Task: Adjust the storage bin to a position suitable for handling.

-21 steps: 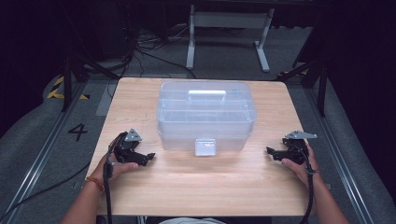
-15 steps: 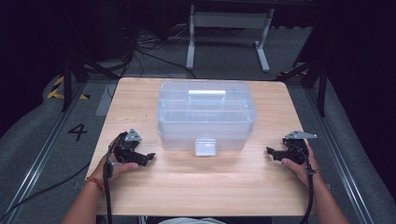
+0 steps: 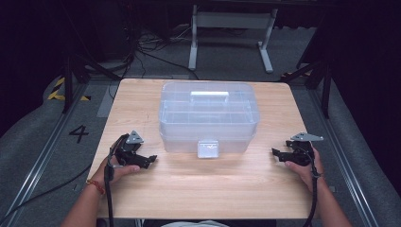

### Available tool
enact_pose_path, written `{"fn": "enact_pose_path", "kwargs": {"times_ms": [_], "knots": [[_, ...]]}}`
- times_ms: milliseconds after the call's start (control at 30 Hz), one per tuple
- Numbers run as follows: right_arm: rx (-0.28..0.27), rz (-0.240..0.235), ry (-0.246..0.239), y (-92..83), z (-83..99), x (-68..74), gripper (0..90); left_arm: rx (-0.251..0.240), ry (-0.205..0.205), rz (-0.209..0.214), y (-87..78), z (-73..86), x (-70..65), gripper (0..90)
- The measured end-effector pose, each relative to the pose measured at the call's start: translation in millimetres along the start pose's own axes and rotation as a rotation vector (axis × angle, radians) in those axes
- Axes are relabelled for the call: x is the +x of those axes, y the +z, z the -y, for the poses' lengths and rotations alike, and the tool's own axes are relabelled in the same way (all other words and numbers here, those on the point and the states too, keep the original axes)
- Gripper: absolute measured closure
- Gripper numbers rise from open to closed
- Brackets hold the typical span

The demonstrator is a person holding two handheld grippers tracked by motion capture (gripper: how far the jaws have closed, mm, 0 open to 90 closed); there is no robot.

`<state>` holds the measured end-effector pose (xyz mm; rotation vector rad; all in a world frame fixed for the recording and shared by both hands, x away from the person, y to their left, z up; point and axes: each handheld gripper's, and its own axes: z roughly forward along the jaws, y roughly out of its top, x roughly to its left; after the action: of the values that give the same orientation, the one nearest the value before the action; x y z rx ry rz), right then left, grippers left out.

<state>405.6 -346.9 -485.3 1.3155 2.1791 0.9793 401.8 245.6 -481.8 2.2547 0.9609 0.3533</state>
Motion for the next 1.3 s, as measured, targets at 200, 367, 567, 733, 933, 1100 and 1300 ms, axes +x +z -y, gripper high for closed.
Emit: {"fn": "enact_pose_path", "kwargs": {"times_ms": [200,367,567,733,933,1100,1300], "knots": [[-0.040,-0.003,-0.036,-9.9,-4.7,3.9,28.5,0.001,-0.001,0.001,0.5,-0.5,0.0,4.4],[-0.104,-0.013,-0.052,-25.9,-16.6,11.2,29.9,0.003,-0.007,0.004,0.6,-0.5,-0.6,4.2],[-0.154,-0.014,-0.079,-39.6,-30.2,21.2,30.8,0.003,-0.008,0.004,0.6,-0.5,-0.6,4.2],[-0.201,-0.013,-0.109,-50.9,-41.3,29.8,30.0,0.003,-0.007,0.004,0.6,-0.5,-0.6,4.2],[-0.241,0.011,-0.141,-64.0,-51.9,36.0,31.1,0.001,-0.009,0.001,0.8,-0.4,-0.8,4.2],[-0.302,-0.011,-0.145,-80.1,-65.9,41.8,31.2,0.000,-0.010,0.001,0.8,-0.4,-0.9,4.2],[-0.317,-0.032,-0.207,-85.2,-85.7,51.7,31.6,0.000,-0.010,0.001,0.9,-0.4,-0.9,4.2]]}}
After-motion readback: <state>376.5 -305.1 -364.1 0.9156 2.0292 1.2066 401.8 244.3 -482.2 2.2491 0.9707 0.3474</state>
